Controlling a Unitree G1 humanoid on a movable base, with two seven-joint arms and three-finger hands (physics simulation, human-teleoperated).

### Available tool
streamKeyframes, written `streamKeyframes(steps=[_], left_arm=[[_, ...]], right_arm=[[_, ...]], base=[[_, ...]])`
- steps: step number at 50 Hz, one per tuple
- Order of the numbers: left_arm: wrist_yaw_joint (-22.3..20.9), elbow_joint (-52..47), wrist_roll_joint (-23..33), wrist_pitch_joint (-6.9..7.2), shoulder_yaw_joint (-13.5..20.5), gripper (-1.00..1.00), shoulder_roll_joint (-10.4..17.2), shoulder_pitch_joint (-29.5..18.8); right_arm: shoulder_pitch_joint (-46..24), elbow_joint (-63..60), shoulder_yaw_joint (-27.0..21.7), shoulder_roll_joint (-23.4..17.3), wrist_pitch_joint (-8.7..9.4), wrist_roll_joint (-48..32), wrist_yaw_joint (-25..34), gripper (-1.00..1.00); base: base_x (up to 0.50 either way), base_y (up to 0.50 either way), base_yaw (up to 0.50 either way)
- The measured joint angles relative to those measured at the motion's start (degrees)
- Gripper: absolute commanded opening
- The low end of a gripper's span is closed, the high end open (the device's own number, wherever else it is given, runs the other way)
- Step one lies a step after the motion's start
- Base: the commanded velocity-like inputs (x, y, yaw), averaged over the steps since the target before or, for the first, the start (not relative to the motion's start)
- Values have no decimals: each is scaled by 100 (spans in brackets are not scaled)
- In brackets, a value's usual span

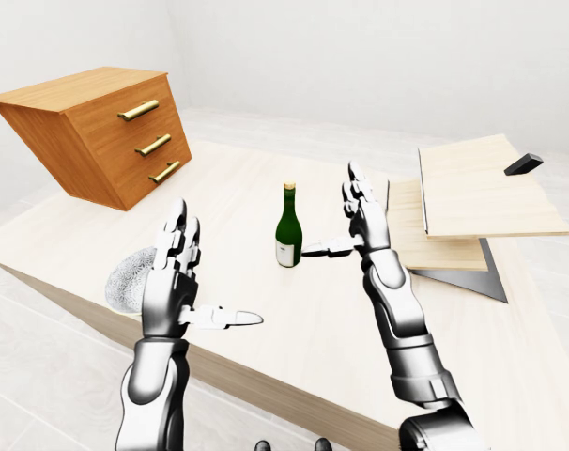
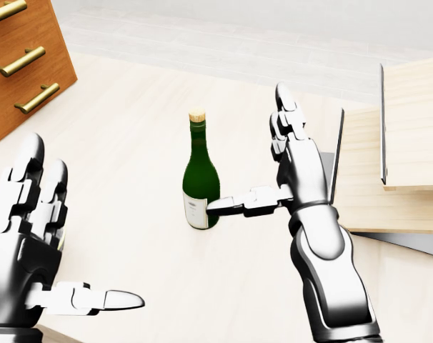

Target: Put the wine bottle on the wine rack.

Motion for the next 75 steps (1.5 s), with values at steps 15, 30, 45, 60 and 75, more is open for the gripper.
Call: streamKeyframes(steps=[15, 30, 45, 60, 75], left_arm=[[-8, -57, -25, 0, 35, 100, -1, -15], [-29, 8, -63, 0, 77, 100, -7, 18], [-62, 50, -108, 0, 138, 100, -11, 58], [-61, 73, -129, 0, 140, 100, -16, 71], [-65, 148, -138, 0, 148, 100, -9, 45]], right_arm=[[-1007, 1591, -144, -87, 0, 237, -353, 100], [-1813, 3039, -177, -92, -107, 343, -594, 100], [-2471, 4149, -145, 30, -440, 384, -689, 100], [-2952, 4952, -166, 130, -737, 424, -705, 100], [-3415, 5765, -229, 198, -1000, 448, -683, 100]], base=[[0, 0, 0], [0, 0, 0], [0, 0, 0], [0, 0, 0], [0, 0, 0]])
